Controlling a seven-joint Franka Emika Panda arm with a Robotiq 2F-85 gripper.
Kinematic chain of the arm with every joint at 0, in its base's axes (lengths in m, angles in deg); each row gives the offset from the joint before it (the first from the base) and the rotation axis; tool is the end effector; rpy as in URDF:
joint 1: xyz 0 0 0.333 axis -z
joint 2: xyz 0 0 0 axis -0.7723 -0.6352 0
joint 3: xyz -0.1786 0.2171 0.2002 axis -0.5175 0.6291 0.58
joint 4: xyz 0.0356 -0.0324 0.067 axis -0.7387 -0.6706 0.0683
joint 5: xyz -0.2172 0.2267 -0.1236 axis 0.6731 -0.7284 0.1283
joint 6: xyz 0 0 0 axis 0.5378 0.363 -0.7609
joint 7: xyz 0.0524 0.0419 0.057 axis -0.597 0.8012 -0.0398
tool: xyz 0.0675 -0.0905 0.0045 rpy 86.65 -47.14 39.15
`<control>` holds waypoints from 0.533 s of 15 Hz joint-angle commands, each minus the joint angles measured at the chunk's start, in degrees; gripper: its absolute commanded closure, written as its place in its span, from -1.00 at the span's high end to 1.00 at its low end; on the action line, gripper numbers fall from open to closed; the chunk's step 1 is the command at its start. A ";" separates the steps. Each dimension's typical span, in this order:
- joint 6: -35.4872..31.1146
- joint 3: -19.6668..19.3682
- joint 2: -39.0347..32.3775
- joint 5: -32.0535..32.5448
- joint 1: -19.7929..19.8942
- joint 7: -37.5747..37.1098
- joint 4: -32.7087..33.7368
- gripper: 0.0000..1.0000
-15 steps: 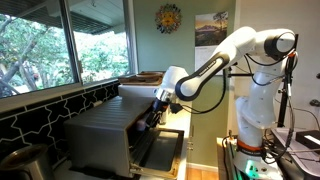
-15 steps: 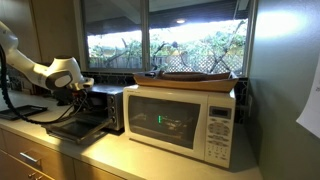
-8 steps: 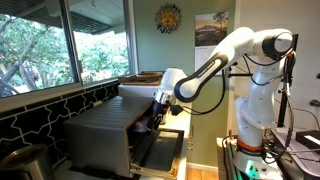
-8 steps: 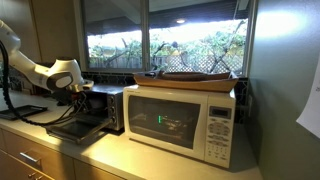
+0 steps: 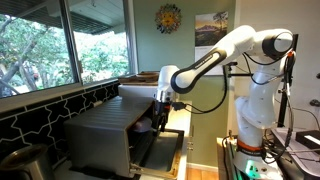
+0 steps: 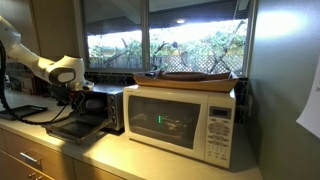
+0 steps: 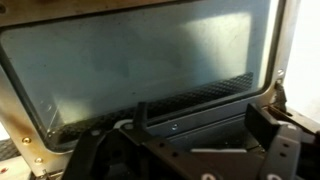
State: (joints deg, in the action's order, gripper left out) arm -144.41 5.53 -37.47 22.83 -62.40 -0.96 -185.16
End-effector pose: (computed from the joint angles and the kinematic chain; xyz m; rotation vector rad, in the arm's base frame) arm 0.3691 0.1609 0.4716 -2.8391 0.0286 -0.1806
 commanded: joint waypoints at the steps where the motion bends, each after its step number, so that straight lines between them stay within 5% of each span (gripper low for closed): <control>1: 10.05 -5.43 6.25 -8.68 -1.61 6.50 0.06 1.00; 5: 18.33 -8.97 14.24 -10.28 1.07 7.37 -1.00 1.00; 8: 16.99 -10.81 21.34 -10.97 3.29 7.17 -2.61 1.00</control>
State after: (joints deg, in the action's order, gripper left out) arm -127.38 -3.83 -24.25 13.86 -61.06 5.38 -184.20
